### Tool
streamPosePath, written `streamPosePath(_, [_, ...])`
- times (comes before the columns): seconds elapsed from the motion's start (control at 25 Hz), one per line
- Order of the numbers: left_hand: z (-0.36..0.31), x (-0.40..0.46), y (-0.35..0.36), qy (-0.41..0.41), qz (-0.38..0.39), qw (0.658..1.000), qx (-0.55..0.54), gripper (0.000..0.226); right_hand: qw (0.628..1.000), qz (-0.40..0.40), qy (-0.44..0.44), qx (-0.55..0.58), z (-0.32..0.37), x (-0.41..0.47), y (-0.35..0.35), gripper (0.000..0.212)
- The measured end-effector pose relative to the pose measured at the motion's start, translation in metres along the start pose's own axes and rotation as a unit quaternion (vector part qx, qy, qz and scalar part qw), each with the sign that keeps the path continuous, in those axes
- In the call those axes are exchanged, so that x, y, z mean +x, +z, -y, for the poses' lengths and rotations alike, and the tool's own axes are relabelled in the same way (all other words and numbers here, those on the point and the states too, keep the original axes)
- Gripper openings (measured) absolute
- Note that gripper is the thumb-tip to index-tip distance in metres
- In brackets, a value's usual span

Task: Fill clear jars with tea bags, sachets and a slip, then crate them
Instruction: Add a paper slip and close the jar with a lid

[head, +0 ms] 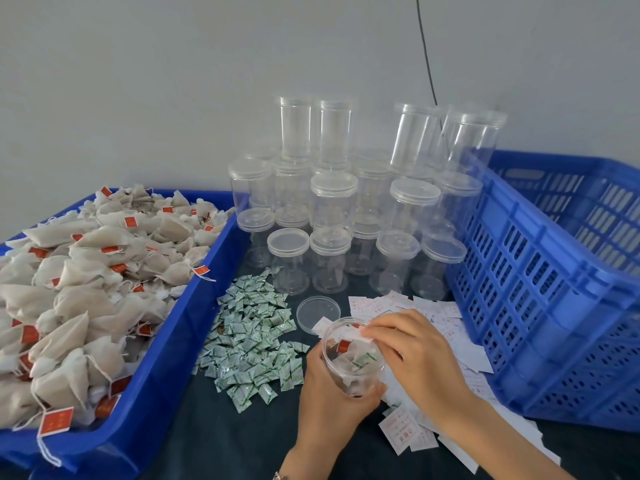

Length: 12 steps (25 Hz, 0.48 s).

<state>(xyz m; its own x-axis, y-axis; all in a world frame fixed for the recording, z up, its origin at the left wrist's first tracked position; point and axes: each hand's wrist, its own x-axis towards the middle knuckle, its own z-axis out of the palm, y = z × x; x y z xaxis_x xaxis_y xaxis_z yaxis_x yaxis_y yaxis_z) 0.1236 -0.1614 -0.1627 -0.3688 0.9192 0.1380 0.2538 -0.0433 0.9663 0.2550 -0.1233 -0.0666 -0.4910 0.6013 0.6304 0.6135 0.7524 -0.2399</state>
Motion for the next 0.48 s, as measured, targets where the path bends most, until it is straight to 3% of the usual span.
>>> streamPosePath(0.12, [-0.003, -0.001, -0.002, -0.007, 0.007, 1.0, -0.02, 0.085, 0.991, 0.116, -0.061, -0.033, 0.0, 0.004, -0.001, 0.041])
streamPosePath(0.2, [-0.004, -0.001, -0.002, -0.008, 0.011, 0.999, -0.041, 0.084, 0.988, 0.15, -0.024, -0.008, -0.001, 0.003, -0.005, 0.041])
streamPosePath(0.36, [-0.004, -0.002, -0.003, -0.024, 0.003, 0.999, -0.038, 0.089, 0.988, 0.003, 0.144, 0.053, -0.008, 0.0, -0.014, 0.04])
streamPosePath(0.48, [-0.004, -0.001, -0.004, -0.02, 0.015, 0.999, -0.031, 0.089, 0.964, 0.007, 0.254, 0.083, -0.013, 0.004, -0.022, 0.029])
